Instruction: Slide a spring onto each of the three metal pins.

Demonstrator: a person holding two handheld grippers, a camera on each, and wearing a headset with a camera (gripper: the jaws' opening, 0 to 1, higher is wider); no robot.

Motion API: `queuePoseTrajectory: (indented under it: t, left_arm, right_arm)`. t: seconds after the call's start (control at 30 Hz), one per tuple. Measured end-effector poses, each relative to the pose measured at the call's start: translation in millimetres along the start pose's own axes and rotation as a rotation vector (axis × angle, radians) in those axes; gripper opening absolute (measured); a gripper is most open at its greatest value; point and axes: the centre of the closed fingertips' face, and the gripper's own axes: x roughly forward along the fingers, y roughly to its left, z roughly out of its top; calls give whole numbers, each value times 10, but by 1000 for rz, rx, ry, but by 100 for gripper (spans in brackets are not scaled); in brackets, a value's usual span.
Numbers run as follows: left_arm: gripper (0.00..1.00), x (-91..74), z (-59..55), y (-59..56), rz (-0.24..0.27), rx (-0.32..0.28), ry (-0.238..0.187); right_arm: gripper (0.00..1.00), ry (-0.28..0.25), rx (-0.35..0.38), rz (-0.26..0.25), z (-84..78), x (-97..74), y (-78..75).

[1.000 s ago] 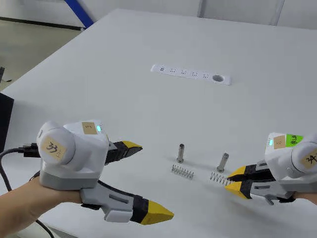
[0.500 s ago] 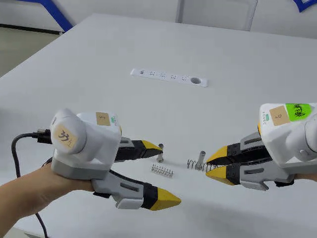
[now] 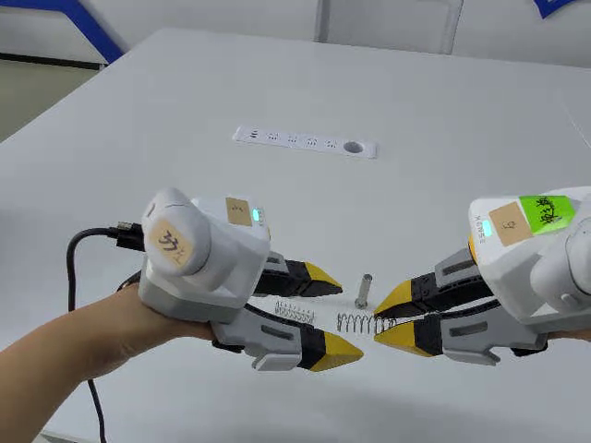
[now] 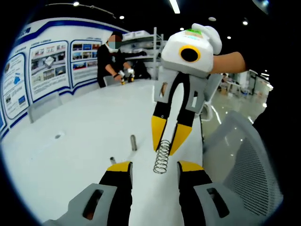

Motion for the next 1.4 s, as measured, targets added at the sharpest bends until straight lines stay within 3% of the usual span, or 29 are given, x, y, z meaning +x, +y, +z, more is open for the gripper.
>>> queuePoseTrajectory:
  t: [0.13,0.63,0.87,1.07,1.2,1.4]
  left_arm:
    - [20,18,22,-33,-18,16,-1]
    - [11,55,-34,-86,-44,60,58]
    - [10,27,-49,-110,-45,119,54]
    - [10,-13,-43,-129,-52,120,50]
    - [10,-22,-55,-128,-56,124,57]
    - [10,-44,-47,-107,-52,125,57]
  right_arm:
    - [10,-8,-4,5,23,3,10]
    - [10,2,-18,8,27,20,17]
    - [11,13,-82,3,46,40,47]
    - [13,-29,8,13,26,25,25]
    - [13,-15,20,27,-44,43,28]
    - [11,-62,68,37,0,39,25]
